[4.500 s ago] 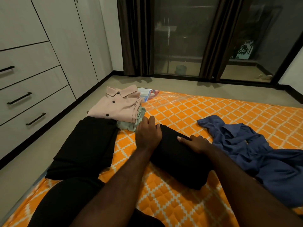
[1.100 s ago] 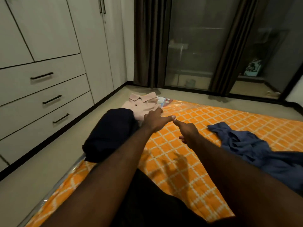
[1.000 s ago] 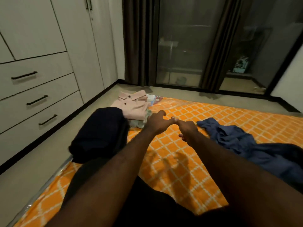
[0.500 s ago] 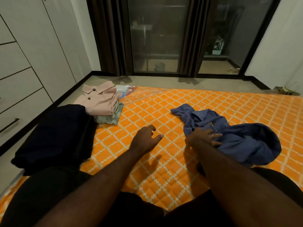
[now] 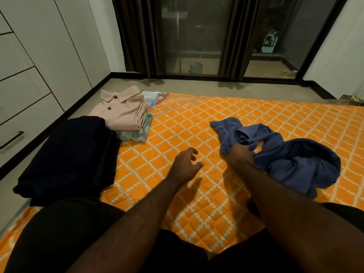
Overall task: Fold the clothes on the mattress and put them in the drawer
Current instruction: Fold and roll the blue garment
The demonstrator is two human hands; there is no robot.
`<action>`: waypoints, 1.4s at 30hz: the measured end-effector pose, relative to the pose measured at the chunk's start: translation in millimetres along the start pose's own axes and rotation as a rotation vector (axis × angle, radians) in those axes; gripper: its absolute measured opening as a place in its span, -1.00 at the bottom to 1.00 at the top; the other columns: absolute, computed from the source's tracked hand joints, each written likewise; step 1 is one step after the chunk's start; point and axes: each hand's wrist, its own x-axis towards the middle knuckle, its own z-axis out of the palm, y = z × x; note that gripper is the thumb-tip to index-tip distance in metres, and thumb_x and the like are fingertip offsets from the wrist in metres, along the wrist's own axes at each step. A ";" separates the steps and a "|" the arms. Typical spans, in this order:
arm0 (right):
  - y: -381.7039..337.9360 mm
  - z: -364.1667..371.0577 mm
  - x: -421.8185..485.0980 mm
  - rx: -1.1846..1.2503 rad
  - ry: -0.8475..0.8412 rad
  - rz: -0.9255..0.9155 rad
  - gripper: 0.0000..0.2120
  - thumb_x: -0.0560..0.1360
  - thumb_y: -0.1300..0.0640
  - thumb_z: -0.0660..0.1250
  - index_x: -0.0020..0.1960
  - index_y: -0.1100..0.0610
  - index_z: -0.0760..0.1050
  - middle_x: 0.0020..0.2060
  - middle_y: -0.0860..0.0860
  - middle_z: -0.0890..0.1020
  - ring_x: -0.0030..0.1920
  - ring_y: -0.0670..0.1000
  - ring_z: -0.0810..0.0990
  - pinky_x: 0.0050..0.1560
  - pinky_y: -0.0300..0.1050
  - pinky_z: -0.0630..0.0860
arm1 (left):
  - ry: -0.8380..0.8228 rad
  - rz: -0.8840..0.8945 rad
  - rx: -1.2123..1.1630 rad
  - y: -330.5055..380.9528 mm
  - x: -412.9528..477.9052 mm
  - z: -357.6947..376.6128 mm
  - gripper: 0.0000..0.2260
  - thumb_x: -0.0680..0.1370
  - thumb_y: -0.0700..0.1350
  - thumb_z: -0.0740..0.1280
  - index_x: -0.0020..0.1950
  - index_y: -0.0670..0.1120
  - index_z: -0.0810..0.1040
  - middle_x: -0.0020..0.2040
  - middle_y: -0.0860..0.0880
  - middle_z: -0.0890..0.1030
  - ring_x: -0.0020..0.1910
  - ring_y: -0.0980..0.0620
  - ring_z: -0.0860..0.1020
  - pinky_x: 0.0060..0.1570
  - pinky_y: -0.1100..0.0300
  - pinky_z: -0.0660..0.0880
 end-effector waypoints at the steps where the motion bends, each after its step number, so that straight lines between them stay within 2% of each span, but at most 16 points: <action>1: -6.8 -1.7 -2.5 0.102 0.013 -0.042 -0.68 0.61 0.06 0.34 -0.26 0.18 0.44 -0.32 0.08 0.52 -0.30 0.09 0.53 -0.32 -0.11 0.34 | -0.038 -0.014 -0.022 0.9 -1.4 1.8 -0.57 0.51 0.07 0.49 0.31 -0.01 0.48 0.07 -0.02 0.60 -0.03 -0.01 0.59 -0.07 0.07 0.57; 3: -23.6 -2.7 -9.7 0.338 0.027 -0.170 -0.68 0.57 0.12 0.38 -0.32 0.20 0.47 -0.45 0.07 0.47 -0.43 0.05 0.44 -0.43 -0.13 0.28 | -0.113 -0.062 -0.092 4.7 -4.2 4.5 -0.47 0.48 0.02 0.52 0.39 -0.02 0.42 0.07 -0.04 0.61 -0.05 -0.04 0.63 -0.09 0.02 0.59; 5: -43.9 -3.1 -22.4 0.566 -0.064 -0.287 -0.77 0.57 0.18 0.39 -0.22 0.28 0.57 -0.40 0.17 0.56 -0.37 0.14 0.55 -0.35 -0.03 0.48 | -0.125 -0.082 -0.158 8.6 -6.0 4.6 -0.37 0.45 0.02 0.53 0.44 -0.04 0.36 0.10 -0.08 0.62 0.00 -0.13 0.65 -0.10 -0.05 0.59; 9: -77.1 2.4 -48.6 0.865 -0.383 -0.453 -0.83 0.62 0.24 0.34 0.02 0.38 0.58 -0.29 0.22 0.55 -0.32 0.02 0.53 -0.26 -0.09 0.44 | 0.062 -0.160 -0.240 4.7 -13.0 -7.9 -0.35 0.51 0.00 0.41 0.52 -0.05 0.19 0.21 -0.19 0.60 0.06 -0.29 0.60 -0.14 0.07 0.41; 12: -88.7 6.5 -52.9 0.796 -0.450 -0.520 -0.81 0.59 0.24 0.33 0.10 0.36 0.61 -0.13 0.28 0.65 -0.19 0.14 0.64 -0.19 0.05 0.56 | 0.124 -0.203 -0.253 -9.7 -14.2 -14.2 -0.46 0.62 -0.12 0.34 0.57 -0.06 0.25 0.34 -0.18 0.55 0.21 -0.27 0.55 -0.03 0.13 0.36; 14: -89.4 4.7 -49.6 0.674 -0.384 -0.577 -0.78 0.53 0.21 0.30 0.01 0.37 0.60 -0.25 0.30 0.59 -0.33 0.08 0.55 -0.26 0.15 0.49 | 0.140 -0.253 -0.217 -13.8 -10.3 -17.7 -0.63 0.62 -0.13 0.33 0.43 -0.14 0.45 0.29 -0.21 0.58 0.21 -0.26 0.54 -0.04 0.16 0.33; 17: -81.8 -6.5 -45.3 0.393 -0.159 -0.683 -0.76 0.50 0.13 0.27 0.05 0.18 0.65 -0.17 0.16 0.61 -0.23 0.05 0.55 -0.21 0.04 0.52 | 0.242 -0.333 -0.308 -15.7 -1.2 -21.8 -0.79 0.57 -0.12 0.42 0.11 -0.24 0.63 -0.08 -0.22 0.68 -0.16 -0.19 0.66 -0.28 0.13 0.44; 19: -70.0 -14.4 -42.6 0.127 0.134 -0.565 -0.63 0.49 0.06 0.32 0.29 0.01 0.58 0.22 0.13 0.56 0.21 0.18 0.52 0.15 0.15 0.52 | 0.305 -0.413 -0.505 -16.9 2.3 -22.7 -0.75 0.55 -0.09 0.48 0.02 -0.30 0.64 -0.32 -0.15 0.63 -0.47 -0.06 0.60 -0.44 0.13 0.52; 21: -58.5 -22.7 -38.4 -0.102 0.320 -0.318 -0.46 0.48 0.02 0.37 0.45 -0.06 0.42 0.47 0.19 0.36 0.49 0.32 0.25 0.40 0.30 0.26 | 0.353 -0.472 -0.643 -19.7 5.8 -22.9 -0.75 0.55 -0.10 0.48 -0.02 -0.30 0.62 -0.35 -0.12 0.60 -0.50 -0.06 0.58 -0.43 0.10 0.57; 25: -38.3 -38.9 -29.0 -0.083 0.092 0.158 -0.07 0.46 -0.25 0.42 0.64 -0.05 -0.02 0.62 0.30 -0.13 0.53 0.54 -0.24 0.42 0.59 -0.08 | 0.606 -0.517 -0.697 -30.3 15.5 -28.1 -0.82 0.55 -0.08 0.45 0.14 0.01 0.60 0.03 -0.16 0.67 -0.05 -0.20 0.65 -0.03 -0.15 0.65; 28: -26.2 -35.3 -22.2 0.015 -0.116 0.336 -0.08 0.49 -0.30 0.39 0.64 -0.01 0.00 0.60 0.28 -0.05 0.52 0.53 0.00 0.40 0.49 0.17 | 0.692 -0.535 -0.620 -29.4 14.0 -39.0 -0.60 0.59 -0.18 0.35 0.41 0.00 0.43 0.22 -0.17 0.61 0.15 -0.24 0.59 0.16 -0.15 0.56; 31: -27.8 -39.5 -22.1 -0.053 -0.136 0.111 -0.56 0.60 -0.02 0.32 0.37 0.21 0.43 0.25 0.21 0.49 0.25 0.29 0.52 0.15 0.12 0.53 | 0.640 -0.435 -0.479 -19.4 8.0 -39.8 -0.40 0.58 -0.25 0.36 0.58 -0.07 0.21 0.37 -0.22 0.51 0.29 -0.26 0.53 0.22 -0.09 0.51; 32: -31.0 -40.7 -24.4 -0.005 -0.149 0.028 -0.76 0.60 0.06 0.31 0.14 0.22 0.52 0.01 0.14 0.55 0.10 0.20 0.58 0.02 0.01 0.53 | 0.597 -0.333 -0.421 -16.4 4.6 -37.4 -0.33 0.55 -0.26 0.39 0.60 -0.07 0.18 0.39 -0.22 0.48 0.33 -0.22 0.50 0.24 -0.04 0.51; 34: -38.2 -32.2 -24.3 0.306 -0.168 -0.015 -0.82 0.57 0.08 0.39 -0.10 0.19 0.53 -0.18 0.12 0.57 -0.06 0.16 0.60 -0.09 0.04 0.51 | 0.463 -0.108 -0.310 -11.0 -0.5 -29.4 -0.26 0.50 -0.24 0.47 0.61 -0.06 0.19 0.43 -0.17 0.39 0.36 -0.09 0.43 0.23 0.13 0.46; 38: -59.1 -25.4 -28.2 1.267 -0.197 0.027 -0.85 0.60 0.15 0.40 0.00 0.25 0.64 -0.04 0.30 0.70 -0.11 0.23 0.70 -0.04 0.21 0.67 | 0.162 0.144 -0.168 6.2 -8.7 -18.0 -0.27 0.46 0.12 0.47 0.58 0.06 0.28 0.60 -0.12 0.12 0.56 -0.01 0.19 0.36 0.20 0.28; 42: -73.6 -48.2 -37.8 1.773 -0.402 0.003 -0.83 0.69 0.24 0.21 0.15 0.26 0.56 -0.01 0.19 0.71 -0.04 0.14 0.72 -0.01 0.06 0.69 | 0.191 0.115 -0.198 13.9 -14.8 -14.2 -0.18 0.42 0.26 0.49 0.59 0.05 0.26 0.65 -0.01 -0.03 0.57 0.14 0.04 0.40 0.24 0.15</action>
